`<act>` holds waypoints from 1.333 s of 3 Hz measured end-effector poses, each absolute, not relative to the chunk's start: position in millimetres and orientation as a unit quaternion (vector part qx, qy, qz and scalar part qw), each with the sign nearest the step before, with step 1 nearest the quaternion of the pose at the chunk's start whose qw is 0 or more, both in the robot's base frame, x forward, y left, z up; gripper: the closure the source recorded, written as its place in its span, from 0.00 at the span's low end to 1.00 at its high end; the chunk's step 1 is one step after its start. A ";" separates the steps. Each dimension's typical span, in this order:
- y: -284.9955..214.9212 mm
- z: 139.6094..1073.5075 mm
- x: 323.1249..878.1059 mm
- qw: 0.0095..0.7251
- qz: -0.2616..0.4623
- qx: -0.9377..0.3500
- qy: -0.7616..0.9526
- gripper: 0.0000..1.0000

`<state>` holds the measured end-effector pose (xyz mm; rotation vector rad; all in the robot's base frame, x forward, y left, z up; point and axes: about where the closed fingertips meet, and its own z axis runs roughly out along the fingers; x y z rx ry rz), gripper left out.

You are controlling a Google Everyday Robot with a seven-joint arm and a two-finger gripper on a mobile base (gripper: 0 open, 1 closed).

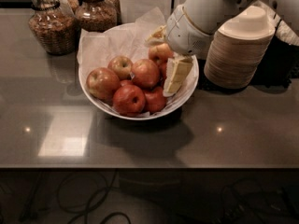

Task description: Pick apple from white bowl

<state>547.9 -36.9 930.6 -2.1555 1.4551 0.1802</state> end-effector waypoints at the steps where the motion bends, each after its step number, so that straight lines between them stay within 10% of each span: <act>1: -22.3 919.1 561.7 0.256 0.078 -0.806 0.527 0.25; 4: 3.7 906.5 575.6 0.239 0.098 -0.823 0.505 0.29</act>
Offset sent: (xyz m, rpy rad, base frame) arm 0.0324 0.0380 -0.0248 -0.0156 0.0514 0.0932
